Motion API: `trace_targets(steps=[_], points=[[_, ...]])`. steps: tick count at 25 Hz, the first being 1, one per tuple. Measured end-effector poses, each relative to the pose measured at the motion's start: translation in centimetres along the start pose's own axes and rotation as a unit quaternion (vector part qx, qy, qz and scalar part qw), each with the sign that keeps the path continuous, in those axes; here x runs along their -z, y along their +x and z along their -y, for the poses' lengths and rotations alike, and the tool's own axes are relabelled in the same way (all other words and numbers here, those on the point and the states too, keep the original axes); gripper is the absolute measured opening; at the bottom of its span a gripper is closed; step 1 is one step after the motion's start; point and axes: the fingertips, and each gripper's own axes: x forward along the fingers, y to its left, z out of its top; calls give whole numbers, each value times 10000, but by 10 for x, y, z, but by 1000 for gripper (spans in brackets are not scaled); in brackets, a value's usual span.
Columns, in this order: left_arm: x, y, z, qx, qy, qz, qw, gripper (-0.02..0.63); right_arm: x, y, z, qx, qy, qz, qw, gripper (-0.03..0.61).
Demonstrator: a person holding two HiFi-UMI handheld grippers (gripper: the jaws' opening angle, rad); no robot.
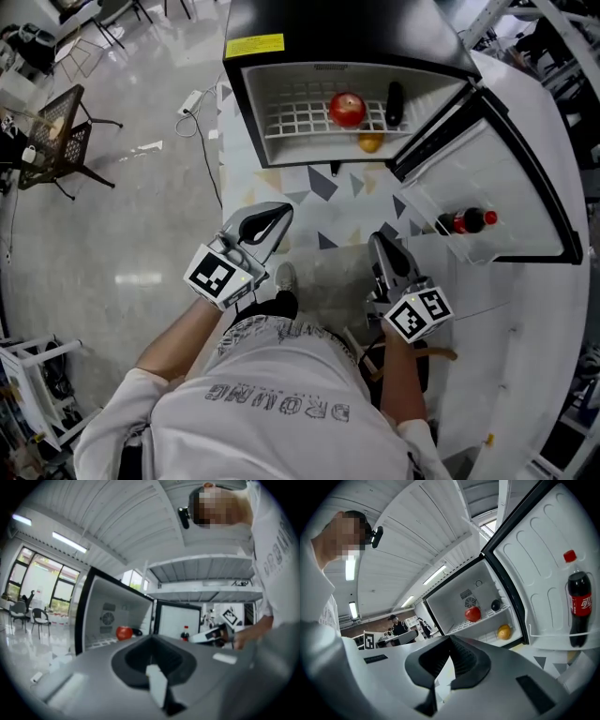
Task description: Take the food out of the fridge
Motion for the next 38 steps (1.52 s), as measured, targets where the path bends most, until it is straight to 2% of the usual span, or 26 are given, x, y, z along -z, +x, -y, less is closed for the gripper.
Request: trace_targets(steps=[11,22,33,38], points=[[-10,37,-35,386,58,35,9992,8,-11,34,9,288,37,115,9995,0],[-11,96,-35,560,84,42,9984,8,-29,43,37,344,107,225,9991,0],[-6,178,-39,200,266,-122,9994,8,-52,47,87,31,156,66,9999,0],[1,214,-40,26,313,-236,9992,9,-51,48,107,-107,277,-61,9995,0]])
